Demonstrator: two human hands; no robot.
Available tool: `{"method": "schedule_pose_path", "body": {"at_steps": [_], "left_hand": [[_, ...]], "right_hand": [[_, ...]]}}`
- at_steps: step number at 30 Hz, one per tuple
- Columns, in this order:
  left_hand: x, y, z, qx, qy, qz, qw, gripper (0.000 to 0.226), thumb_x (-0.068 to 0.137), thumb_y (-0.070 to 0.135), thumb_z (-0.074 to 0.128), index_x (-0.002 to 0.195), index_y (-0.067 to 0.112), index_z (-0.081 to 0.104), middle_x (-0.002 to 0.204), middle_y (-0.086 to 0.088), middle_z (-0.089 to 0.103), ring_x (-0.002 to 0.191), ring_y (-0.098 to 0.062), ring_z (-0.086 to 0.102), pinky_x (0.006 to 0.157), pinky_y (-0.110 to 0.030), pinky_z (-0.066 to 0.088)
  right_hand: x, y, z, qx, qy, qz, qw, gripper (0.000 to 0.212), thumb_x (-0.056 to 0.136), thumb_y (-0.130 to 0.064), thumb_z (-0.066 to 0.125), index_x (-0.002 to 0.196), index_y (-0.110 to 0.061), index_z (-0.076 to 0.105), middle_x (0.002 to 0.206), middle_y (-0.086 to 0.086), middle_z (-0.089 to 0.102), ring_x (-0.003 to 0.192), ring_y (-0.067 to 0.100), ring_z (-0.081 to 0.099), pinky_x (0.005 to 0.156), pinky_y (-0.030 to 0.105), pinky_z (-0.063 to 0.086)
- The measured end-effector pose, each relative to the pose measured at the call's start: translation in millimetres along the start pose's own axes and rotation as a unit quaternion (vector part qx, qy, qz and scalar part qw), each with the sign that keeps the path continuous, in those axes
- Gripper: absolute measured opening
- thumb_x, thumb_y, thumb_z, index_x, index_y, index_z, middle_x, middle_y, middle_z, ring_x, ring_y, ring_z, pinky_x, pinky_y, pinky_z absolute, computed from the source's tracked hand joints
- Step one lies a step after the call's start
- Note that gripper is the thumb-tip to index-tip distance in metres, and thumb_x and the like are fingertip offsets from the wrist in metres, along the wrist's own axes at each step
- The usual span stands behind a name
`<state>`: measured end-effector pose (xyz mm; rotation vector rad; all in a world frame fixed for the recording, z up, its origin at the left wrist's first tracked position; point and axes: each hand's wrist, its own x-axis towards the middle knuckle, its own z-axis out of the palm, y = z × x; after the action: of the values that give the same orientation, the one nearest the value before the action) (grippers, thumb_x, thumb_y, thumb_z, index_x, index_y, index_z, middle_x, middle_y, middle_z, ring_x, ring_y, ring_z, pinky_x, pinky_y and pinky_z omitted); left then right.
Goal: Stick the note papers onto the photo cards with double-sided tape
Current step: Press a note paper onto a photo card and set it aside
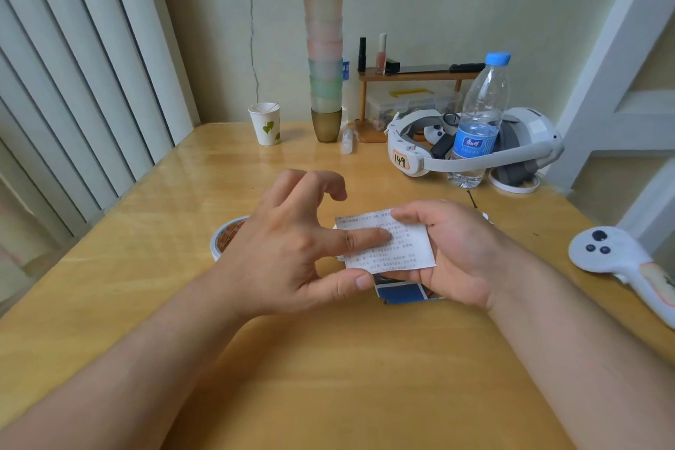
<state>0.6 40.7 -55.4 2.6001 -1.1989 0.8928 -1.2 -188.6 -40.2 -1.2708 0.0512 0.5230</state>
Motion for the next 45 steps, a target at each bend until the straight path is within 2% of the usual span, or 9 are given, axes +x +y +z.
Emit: {"method": "schedule_pose_path", "body": {"at_steps": [7,11,16,22,29,33,37,42,45], "left_hand": [[2.8,3.6,1.9,0.02,-0.001,0.014,1.0,0.06,0.093,0.081,0.042,0.131,0.045,0.071,0.125,-0.013,0.054,0.109,-0.033,0.046,0.098,-0.048,0.043],[2.2,0.5,1.9,0.036,0.003,-0.005,0.999,0.057,0.095,0.08,0.04,0.136,0.049,0.066,0.125,-0.013,0.055,0.11,-0.035,0.048,0.1,-0.047,0.042],[1.2,-0.4,1.5,0.039,0.024,0.005,0.999,0.055,0.097,0.076,0.042,0.135,0.046,0.067,0.121,-0.014,0.057,0.107,-0.035,0.05,0.099,-0.045,0.041],[1.2,-0.2,2.5,0.04,0.035,0.011,0.999,0.054,0.096,0.075,0.044,0.136,0.047,0.066,0.12,-0.014,0.058,0.107,-0.036,0.05,0.098,-0.047,0.043],[-1.0,2.7,9.4,0.012,0.052,-0.008,0.999,0.053,0.097,0.072,0.045,0.137,0.045,0.066,0.122,-0.014,0.057,0.107,-0.033,0.049,0.096,-0.05,0.043],[-2.4,4.5,13.7,0.015,0.028,-0.028,0.999,0.063,0.097,0.077,0.035,0.149,0.046,0.051,0.133,-0.014,0.052,0.113,-0.035,0.047,0.096,-0.056,0.042],[-2.5,4.5,14.8,0.031,0.021,-0.024,0.999,0.068,0.096,0.08,0.03,0.154,0.046,0.042,0.139,-0.015,0.048,0.117,-0.039,0.046,0.1,-0.055,0.04],[-5.5,3.9,18.6,0.035,0.037,-0.018,0.999,0.073,0.096,0.079,0.031,0.16,0.042,0.033,0.142,-0.015,0.044,0.118,-0.039,0.045,0.101,-0.054,0.039],[-4.8,5.8,21.6,-0.009,0.025,-0.024,0.999,0.078,0.098,0.076,0.033,0.163,0.034,0.024,0.138,-0.013,0.045,0.113,-0.032,0.045,0.098,-0.05,0.043]], "right_hand": [[-4.6,-2.9,-0.8,-0.022,0.0,-0.023,0.999,0.032,0.105,-0.01,0.05,0.123,0.01,0.066,0.125,0.034,0.067,0.12,0.049,0.065,0.106,0.068,0.047],[-9.3,-7.1,-3.8,-0.022,-0.022,-0.041,0.999,0.029,0.101,0.001,0.053,0.127,0.011,0.06,0.121,0.029,0.071,0.114,0.044,0.071,0.097,0.055,0.057],[-7.7,-4.7,-11.2,-0.086,-0.041,-0.036,0.995,0.035,0.1,0.002,0.054,0.135,0.006,0.059,0.127,0.025,0.071,0.12,0.04,0.068,0.113,0.061,0.044],[-8.0,-3.5,-9.2,-0.089,-0.057,-0.053,0.993,0.034,0.101,0.009,0.047,0.132,0.007,0.061,0.128,0.025,0.07,0.122,0.042,0.067,0.115,0.063,0.041],[-7.1,-3.4,-4.3,-0.086,-0.023,-0.063,0.994,0.031,0.099,0.011,0.047,0.126,0.009,0.063,0.119,0.026,0.073,0.114,0.042,0.071,0.105,0.057,0.053],[-9.6,-7.7,-8.9,-0.043,-0.039,-0.058,0.997,0.029,0.101,0.007,0.048,0.125,0.007,0.064,0.121,0.026,0.072,0.116,0.041,0.07,0.101,0.052,0.056],[-10.9,-9.8,-10.8,-0.025,-0.057,-0.059,0.996,0.026,0.1,0.005,0.049,0.117,0.001,0.068,0.118,0.024,0.074,0.101,0.031,0.075,0.08,0.036,0.063],[-10.6,-11.0,-12.8,0.002,-0.076,-0.055,0.996,0.03,0.099,0.003,0.05,0.125,0.001,0.066,0.121,0.021,0.074,0.101,0.028,0.075,0.074,0.031,0.064],[-10.3,-10.7,-13.2,0.022,-0.075,-0.05,0.996,0.037,0.095,0.001,0.055,0.131,0.003,0.063,0.122,0.022,0.073,0.103,0.03,0.075,0.074,0.031,0.065]]}}
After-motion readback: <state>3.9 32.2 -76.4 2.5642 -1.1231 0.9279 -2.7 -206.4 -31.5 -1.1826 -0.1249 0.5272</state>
